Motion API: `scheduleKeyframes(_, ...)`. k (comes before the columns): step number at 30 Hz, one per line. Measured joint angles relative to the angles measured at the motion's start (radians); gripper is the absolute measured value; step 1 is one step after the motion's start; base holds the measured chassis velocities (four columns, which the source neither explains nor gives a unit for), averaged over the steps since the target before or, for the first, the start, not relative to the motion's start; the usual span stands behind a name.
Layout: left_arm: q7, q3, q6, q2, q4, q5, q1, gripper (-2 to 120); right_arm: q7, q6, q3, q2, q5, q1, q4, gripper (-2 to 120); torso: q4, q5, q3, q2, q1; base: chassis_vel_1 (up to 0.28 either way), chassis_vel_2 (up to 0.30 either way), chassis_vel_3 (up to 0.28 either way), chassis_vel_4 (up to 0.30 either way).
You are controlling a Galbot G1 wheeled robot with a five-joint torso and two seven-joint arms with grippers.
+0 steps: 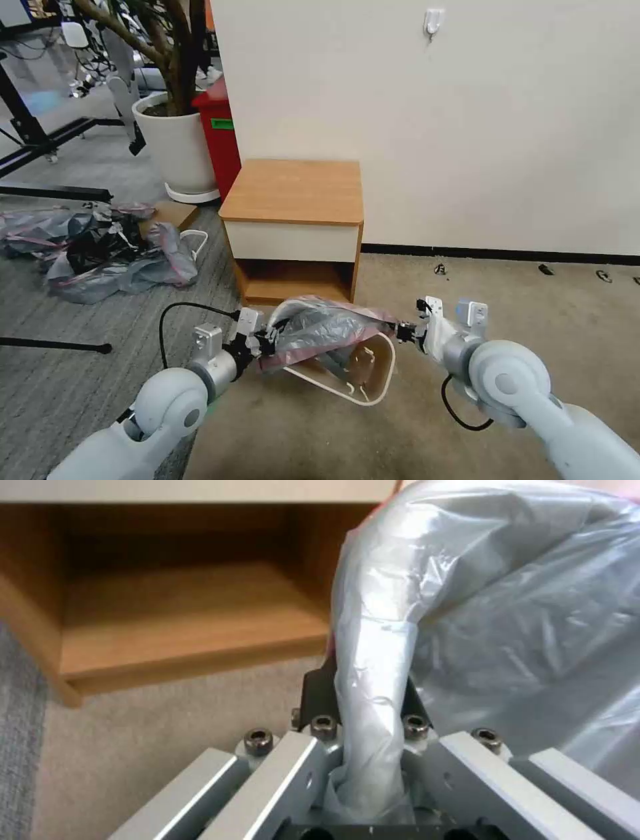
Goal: Pick up the garbage bag from the table and place it over the trash can.
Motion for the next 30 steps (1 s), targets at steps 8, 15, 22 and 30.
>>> scheduleKeyframes(8,0.003,-0.006,-0.014,-0.007,0.021,0.039,-0.003,2,0.004,-0.045,0.030,-0.025,0.046,-0.012,0.027,0,0.0001,0.0001,0.000,0.000,0.000,0.000,0.000,0.000,0.000)
scheduleKeyframes(15,0.010,-0.005,-0.027,-0.014,0.044,0.066,0.006,2,0.007,-0.070,0.061,-0.057,0.085,-0.022,0.040,0,0.0000,0.0000,0.000,0.000,0.000,0.000,0.000,0.000,0.000)
scheduleKeyframes(22,0.012,0.000,-0.032,-0.014,0.059,0.074,0.004,2,0.022,-0.094,0.063,-0.061,0.115,-0.020,0.046,0,0.0000,0.0000,0.000,0.000,0.000,0.000,0.000,0.000,0.000)
scheduleKeyframes(30,0.016,0.002,-0.059,-0.015,0.099,0.100,-0.010,2,0.035,-0.103,0.053,-0.057,0.128,-0.029,0.051,0,0.0000,-0.0001,0.000,0.000,0.000,0.000,0.000,0.000,0.000)
